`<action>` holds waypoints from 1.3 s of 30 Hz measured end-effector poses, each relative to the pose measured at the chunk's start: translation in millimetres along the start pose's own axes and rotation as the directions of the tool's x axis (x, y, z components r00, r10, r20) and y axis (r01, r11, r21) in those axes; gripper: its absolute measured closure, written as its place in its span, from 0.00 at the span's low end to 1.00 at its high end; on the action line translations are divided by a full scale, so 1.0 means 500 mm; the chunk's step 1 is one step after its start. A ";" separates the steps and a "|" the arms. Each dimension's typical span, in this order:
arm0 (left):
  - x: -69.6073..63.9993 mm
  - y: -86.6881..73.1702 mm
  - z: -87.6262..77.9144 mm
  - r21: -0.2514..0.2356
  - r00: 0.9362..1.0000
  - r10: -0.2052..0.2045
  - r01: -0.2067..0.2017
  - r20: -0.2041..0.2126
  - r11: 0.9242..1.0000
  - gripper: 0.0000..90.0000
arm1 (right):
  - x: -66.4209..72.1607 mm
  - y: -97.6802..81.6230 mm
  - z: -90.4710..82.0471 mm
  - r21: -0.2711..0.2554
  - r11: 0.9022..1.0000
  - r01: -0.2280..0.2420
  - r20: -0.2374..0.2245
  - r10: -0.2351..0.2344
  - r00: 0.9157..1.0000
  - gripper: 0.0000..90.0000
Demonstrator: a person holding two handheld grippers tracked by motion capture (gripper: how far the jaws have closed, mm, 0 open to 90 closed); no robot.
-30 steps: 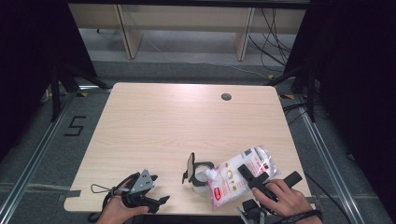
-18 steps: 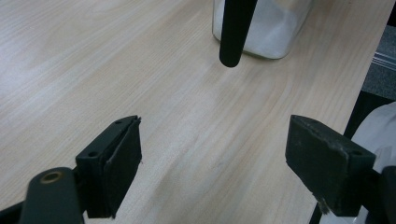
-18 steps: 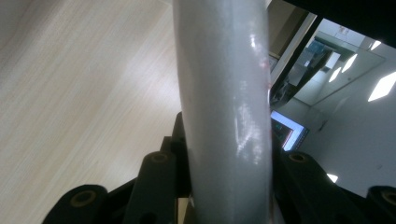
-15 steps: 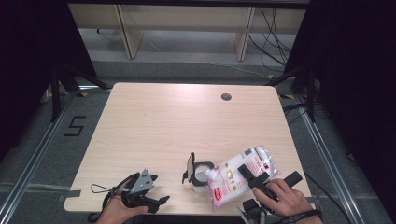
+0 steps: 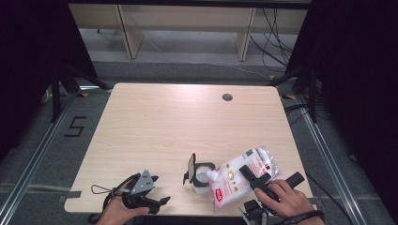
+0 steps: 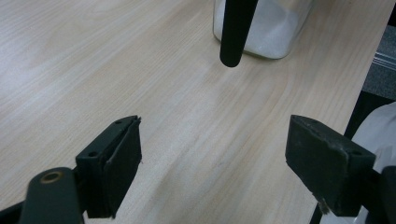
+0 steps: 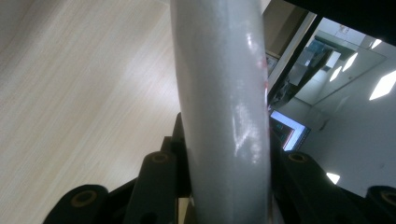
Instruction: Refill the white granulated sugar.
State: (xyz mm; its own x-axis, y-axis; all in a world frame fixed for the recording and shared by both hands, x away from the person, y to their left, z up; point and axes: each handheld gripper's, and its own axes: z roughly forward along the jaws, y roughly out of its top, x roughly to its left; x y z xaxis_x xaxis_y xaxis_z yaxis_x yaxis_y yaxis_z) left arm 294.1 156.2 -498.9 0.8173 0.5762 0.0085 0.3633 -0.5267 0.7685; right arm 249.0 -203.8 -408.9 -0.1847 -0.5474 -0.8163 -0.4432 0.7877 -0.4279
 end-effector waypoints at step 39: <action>-0.002 -0.001 0.001 -0.002 1.000 -0.012 0.012 0.006 1.000 0.20 | 0.006 -0.003 0.003 -0.004 0.999 -0.054 -0.016 0.054 0.998 0.78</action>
State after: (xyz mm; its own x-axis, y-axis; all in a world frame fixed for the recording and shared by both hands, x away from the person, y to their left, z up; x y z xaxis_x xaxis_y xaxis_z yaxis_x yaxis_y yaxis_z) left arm 293.5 155.4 -499.7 0.8158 0.5784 -0.0048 0.3720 -0.5184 0.7700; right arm 250.6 -206.2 -411.1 -0.2221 -0.5085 -0.8319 -0.4364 0.8148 -0.3816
